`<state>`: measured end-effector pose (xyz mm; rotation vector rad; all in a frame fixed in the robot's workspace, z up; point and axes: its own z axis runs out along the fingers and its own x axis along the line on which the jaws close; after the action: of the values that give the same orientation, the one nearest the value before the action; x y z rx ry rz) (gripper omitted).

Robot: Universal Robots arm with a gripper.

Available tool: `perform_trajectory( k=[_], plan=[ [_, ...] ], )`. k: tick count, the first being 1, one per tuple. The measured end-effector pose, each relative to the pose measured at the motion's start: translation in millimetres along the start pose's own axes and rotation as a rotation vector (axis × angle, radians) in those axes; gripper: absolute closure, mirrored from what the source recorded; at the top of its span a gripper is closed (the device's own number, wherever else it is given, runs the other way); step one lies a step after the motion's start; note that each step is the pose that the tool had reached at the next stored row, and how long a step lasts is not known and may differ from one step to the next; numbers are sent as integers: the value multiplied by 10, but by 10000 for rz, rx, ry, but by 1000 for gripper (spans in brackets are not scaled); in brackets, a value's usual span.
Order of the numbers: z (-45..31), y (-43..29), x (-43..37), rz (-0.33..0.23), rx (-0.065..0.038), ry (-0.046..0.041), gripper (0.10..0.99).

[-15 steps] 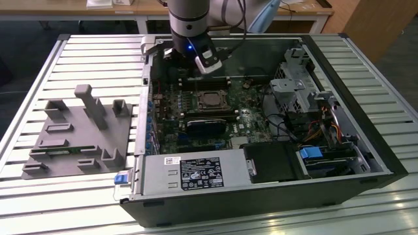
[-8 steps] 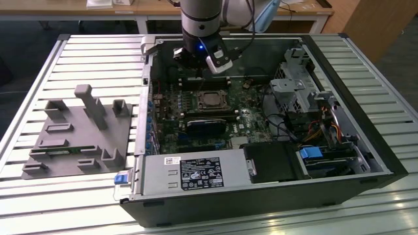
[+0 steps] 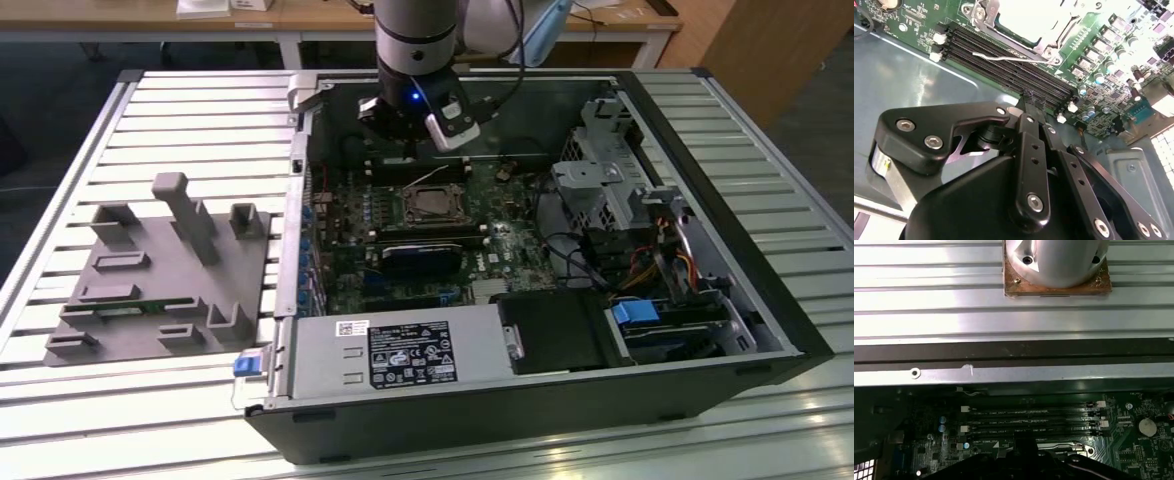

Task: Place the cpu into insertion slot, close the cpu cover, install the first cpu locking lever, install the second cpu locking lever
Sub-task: 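Install the first cpu locking lever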

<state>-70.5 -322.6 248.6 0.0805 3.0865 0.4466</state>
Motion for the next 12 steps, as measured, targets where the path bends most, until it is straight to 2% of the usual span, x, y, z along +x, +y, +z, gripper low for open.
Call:
perform_trajectory(
  k=[1, 2, 12],
  plan=[
    [2, -1, 3, -23, 5, -73, 980],
    [3, -1, 11, -58, 9, -185, 980],
    [18, -9, 65, -448, 197, -1526, 980]
  ],
)
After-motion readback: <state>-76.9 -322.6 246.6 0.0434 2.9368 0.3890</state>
